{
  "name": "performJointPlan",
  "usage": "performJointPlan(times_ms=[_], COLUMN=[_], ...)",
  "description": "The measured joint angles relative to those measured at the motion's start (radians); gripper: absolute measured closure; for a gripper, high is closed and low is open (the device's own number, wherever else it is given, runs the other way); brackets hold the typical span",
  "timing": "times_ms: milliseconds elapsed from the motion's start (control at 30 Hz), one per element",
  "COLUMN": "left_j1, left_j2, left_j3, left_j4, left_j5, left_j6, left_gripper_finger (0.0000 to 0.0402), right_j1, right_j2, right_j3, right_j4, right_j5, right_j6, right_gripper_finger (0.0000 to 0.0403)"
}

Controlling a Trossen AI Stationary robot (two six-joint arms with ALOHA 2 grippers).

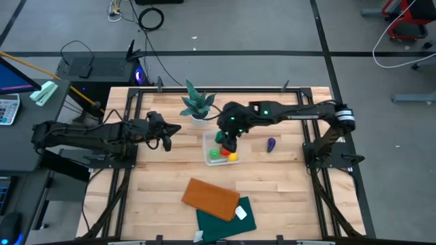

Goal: Pick and placing Produce into tupperware
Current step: Put the bell pepper into the transparent bin

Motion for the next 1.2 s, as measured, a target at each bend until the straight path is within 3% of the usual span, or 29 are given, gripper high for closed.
performJointPlan(times_ms=[300,700,1200], left_j1=[0.000,-0.001,-0.001], left_j2=[0.000,0.000,0.000], left_j3=[0.000,0.000,0.000], left_j4=[-0.013,-0.037,-0.038], left_j5=[0.038,0.038,0.038], left_j6=[-0.006,-0.007,-0.007], left_gripper_finger=[0.0368,0.0375,0.0373], right_j1=[0.000,0.010,0.009], right_j2=[0.169,0.305,0.386], right_j3=[0.204,0.204,0.203], right_j4=[-0.122,-0.142,-0.097], right_j5=[0.093,0.180,0.195], right_j6=[-0.231,-0.301,-0.321], right_gripper_finger=[0.0211,0.0211,0.0211])
